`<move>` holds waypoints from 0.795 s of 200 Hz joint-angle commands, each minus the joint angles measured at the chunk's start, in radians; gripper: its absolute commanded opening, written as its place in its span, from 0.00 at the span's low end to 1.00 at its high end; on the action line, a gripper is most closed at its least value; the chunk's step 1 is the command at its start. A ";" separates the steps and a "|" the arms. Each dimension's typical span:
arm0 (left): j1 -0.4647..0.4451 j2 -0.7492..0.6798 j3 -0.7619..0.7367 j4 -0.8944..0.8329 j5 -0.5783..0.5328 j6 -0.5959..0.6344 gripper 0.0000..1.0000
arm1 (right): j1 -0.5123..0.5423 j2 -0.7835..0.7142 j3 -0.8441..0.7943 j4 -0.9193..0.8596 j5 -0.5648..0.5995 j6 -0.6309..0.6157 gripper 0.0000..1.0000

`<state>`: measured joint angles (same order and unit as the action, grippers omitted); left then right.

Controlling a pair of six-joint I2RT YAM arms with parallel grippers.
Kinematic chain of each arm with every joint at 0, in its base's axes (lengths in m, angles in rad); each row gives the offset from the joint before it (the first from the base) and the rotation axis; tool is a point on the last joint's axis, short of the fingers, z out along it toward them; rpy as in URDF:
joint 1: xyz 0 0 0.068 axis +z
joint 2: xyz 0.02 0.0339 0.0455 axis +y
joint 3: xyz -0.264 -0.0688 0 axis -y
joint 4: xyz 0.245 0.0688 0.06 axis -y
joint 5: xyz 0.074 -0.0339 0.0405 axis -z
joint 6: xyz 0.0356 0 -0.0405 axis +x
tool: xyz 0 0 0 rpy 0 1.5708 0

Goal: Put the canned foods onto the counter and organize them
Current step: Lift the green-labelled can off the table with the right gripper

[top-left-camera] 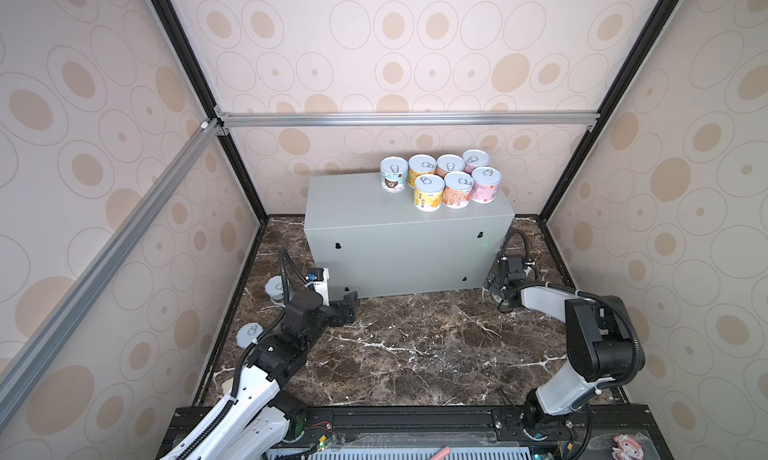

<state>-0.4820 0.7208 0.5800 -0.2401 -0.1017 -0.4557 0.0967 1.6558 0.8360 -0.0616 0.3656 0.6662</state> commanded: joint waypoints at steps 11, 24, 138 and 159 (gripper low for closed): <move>0.009 -0.010 0.005 0.009 0.001 -0.008 0.99 | -0.005 0.006 0.012 -0.022 0.003 0.007 0.84; 0.008 -0.015 0.007 0.002 -0.004 -0.002 0.99 | -0.004 0.000 0.009 -0.031 0.000 0.002 0.81; 0.009 -0.033 0.002 0.007 0.002 -0.010 0.99 | 0.022 -0.239 -0.104 -0.083 -0.084 -0.094 0.64; 0.009 -0.041 -0.002 0.007 0.005 -0.015 0.99 | 0.033 -0.318 -0.114 -0.119 -0.099 -0.098 0.64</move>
<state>-0.4812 0.6968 0.5797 -0.2409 -0.1013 -0.4561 0.1139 1.4300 0.7227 -0.1650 0.2806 0.5819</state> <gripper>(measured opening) 0.990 0.773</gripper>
